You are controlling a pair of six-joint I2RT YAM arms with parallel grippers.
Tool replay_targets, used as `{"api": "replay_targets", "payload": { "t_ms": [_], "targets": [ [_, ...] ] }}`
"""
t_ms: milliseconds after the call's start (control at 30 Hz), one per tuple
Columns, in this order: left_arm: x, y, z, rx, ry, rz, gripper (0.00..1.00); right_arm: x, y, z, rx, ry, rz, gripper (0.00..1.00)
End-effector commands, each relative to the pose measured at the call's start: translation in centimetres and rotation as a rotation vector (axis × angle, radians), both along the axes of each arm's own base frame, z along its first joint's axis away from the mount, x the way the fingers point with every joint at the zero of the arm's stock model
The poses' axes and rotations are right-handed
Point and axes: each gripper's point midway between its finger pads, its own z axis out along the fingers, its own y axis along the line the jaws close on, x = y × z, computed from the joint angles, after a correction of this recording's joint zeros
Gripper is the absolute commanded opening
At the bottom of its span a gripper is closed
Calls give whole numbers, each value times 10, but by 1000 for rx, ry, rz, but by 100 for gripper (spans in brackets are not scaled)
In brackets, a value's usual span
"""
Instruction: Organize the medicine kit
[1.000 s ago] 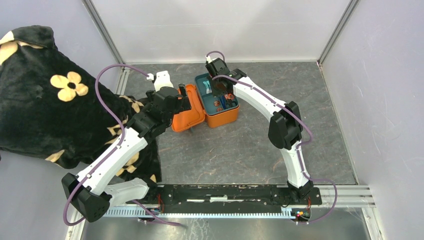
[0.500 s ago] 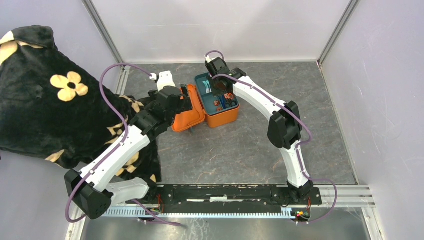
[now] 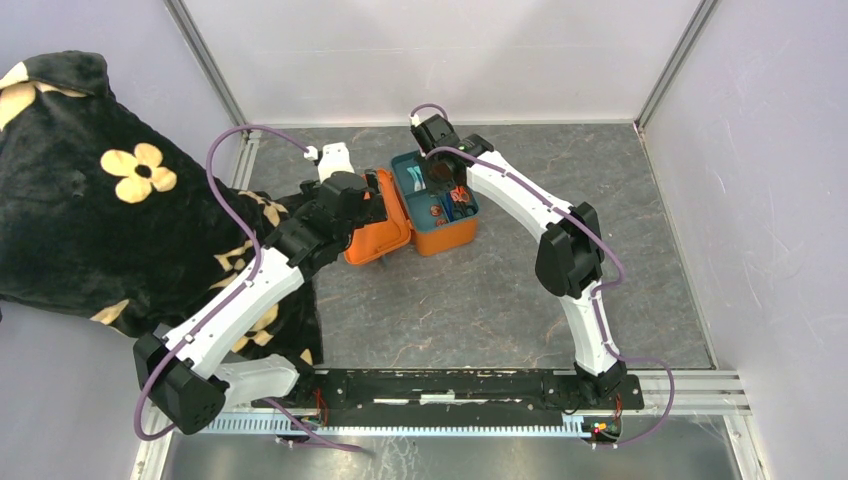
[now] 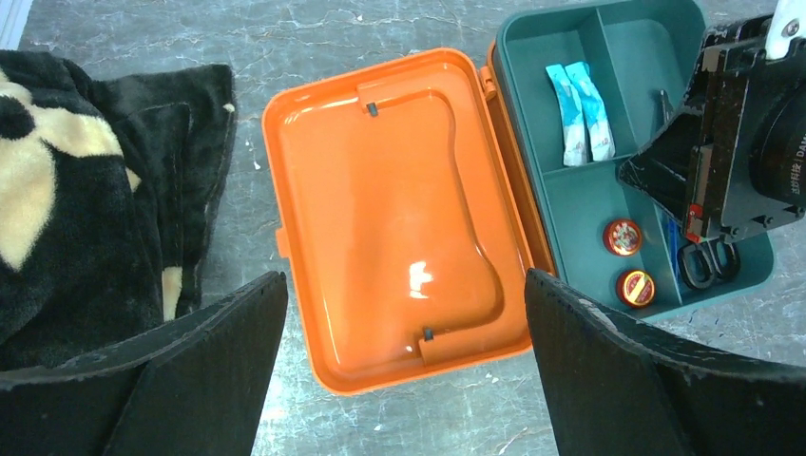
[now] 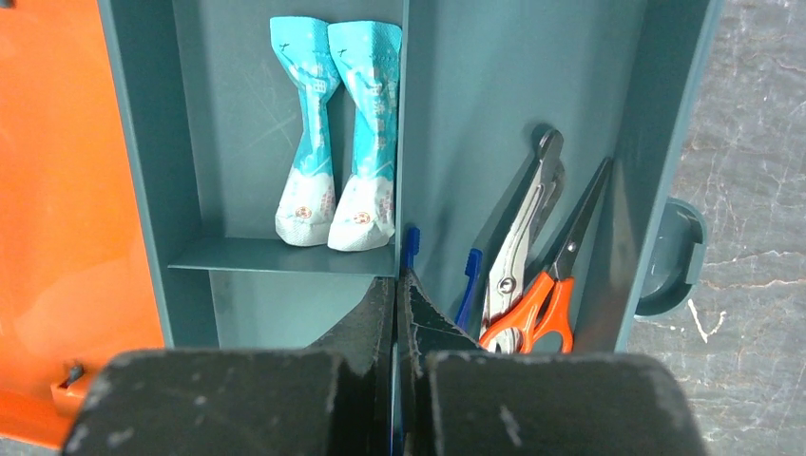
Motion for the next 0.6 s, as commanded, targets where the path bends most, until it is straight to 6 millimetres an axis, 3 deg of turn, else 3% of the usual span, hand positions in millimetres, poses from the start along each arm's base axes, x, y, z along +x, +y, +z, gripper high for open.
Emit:
{"api": "replay_targets", "payload": {
  "t_ms": [0,200,400,467,567],
  "targets": [
    [4,-1,-2,8,-6,-7,100,-21,-14,-3,-67,82,33,0],
    [5,-4,-7,5,7,-10,100,-22,-16,-3,-72,97,38,0],
    [5,-5,-12,5,23,-10,100,-28,-20,-28,-112,149,57,0],
    [4,-5,-13,-3,27,-11,100,-28,-22,-32,-114,152,55,6],
    [2,-4,-15,-23,39,-5,100,-25,-16,-21,-80,121,67,15]
  ]
}}
